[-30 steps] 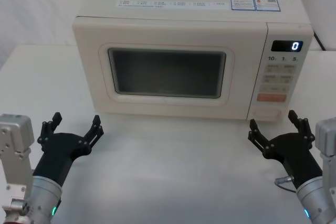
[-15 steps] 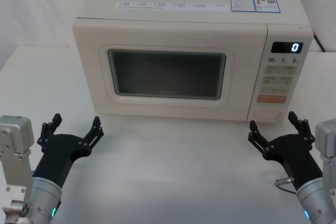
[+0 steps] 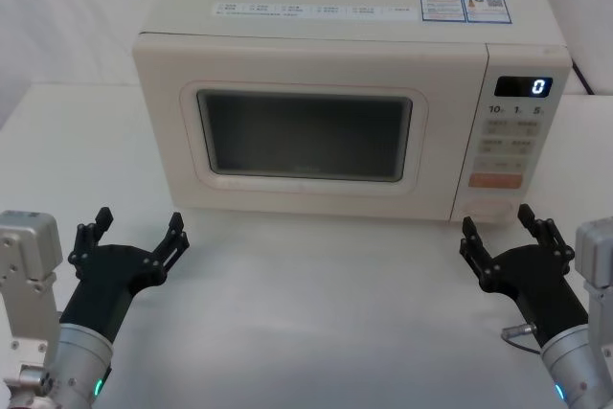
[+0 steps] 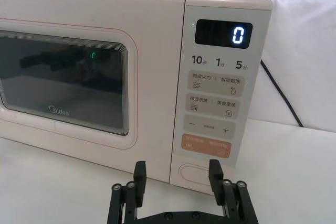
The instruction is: Press the button to open the microwave door with one hand; close the microwave door with the other hand.
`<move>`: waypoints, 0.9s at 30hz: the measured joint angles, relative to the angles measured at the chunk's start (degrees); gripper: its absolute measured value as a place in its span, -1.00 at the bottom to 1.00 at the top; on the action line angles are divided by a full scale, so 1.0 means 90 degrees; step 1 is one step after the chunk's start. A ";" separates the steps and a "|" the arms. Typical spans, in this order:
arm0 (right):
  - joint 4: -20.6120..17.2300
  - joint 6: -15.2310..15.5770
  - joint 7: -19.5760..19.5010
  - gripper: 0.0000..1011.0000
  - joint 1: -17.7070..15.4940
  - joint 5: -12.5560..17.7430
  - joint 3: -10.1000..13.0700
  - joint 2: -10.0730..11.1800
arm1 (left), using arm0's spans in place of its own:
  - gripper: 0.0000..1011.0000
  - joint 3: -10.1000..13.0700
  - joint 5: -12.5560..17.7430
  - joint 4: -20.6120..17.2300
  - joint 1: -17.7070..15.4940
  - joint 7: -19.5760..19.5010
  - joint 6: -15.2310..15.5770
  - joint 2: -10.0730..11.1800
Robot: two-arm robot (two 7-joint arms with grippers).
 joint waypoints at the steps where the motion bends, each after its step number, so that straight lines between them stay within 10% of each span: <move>1: 0.0000 0.0000 0.0000 0.48 0.0000 0.0000 0.0000 0.0000 | 0.98 0.0000 0.0000 0.0000 0.0000 0.0000 0.0000 0.0000; 27: 0.0000 0.0000 0.0000 -1.00 0.0000 0.0000 0.0000 0.0000 | 0.98 0.0000 0.0000 0.0000 0.0000 0.0000 0.0000 0.0000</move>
